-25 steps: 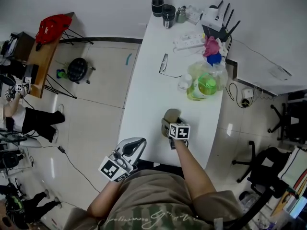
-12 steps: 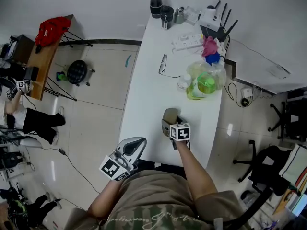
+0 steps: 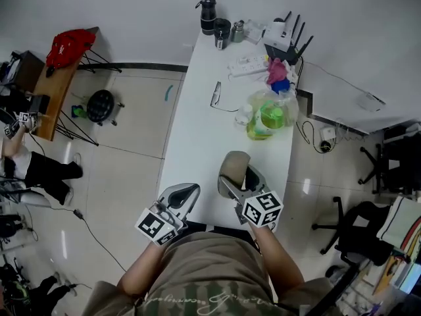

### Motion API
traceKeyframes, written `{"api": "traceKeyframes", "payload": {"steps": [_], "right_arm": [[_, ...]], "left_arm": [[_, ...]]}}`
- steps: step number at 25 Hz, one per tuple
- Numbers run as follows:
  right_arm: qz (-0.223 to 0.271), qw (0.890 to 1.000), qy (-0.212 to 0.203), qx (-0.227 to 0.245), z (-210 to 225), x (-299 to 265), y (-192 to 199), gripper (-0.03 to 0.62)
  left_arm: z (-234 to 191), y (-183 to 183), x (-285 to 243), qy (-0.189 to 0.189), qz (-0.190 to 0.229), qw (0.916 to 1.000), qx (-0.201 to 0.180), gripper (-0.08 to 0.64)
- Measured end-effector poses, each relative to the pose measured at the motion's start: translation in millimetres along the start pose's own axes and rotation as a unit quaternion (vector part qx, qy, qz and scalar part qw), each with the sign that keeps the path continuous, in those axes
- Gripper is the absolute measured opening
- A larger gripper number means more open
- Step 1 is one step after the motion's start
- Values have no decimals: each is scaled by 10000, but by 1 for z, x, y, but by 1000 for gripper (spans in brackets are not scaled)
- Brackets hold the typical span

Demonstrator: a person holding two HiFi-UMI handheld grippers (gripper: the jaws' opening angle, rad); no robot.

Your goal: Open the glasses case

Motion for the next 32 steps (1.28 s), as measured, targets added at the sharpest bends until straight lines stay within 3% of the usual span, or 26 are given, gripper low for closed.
{"api": "traceKeyframes", "payload": {"steps": [4,9,13,17,21,23,25,29,32], "right_arm": [[628,9973,-296,225,-40,45,-34,385],[992,9930,-464,435,-60,84,-55,385],[1100,9904,-418,728,-60,101,-63,385],[1149,9892,-414,814,-61,107,-64,385],[1161,9892,-387,809,-63,110,-63,385],[1204,9884,-419,829,-65,111,-64,385],[1271,9872,-461,849,-67,113,-64,385],[1374,9847,-711,802,-69,117,-66,384],[1425,9815,-945,857,-72,118,-65,383]], "left_arm": [[12,-8,-7,320,195,9993,24,6],[28,-10,-17,677,354,9971,22,5],[48,-15,-27,935,235,9948,-334,5],[59,-19,-30,1107,244,9932,-274,6],[72,-20,-32,1533,248,9876,-239,10],[77,-20,-36,1671,169,9854,-269,80],[79,-21,-38,1701,140,9850,-250,83],[75,-21,-38,1881,240,9818,84,132],[75,-23,-36,2149,126,9765,124,135]]}}
Point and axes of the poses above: the fingertips, and each gripper's own axes: x backward along the fingers, z to its right, y out of its underside, the point moved 9 cm from there along x, backward along the fingers, and after that the axes turned 1 degree about z, right-handed, at the moved point
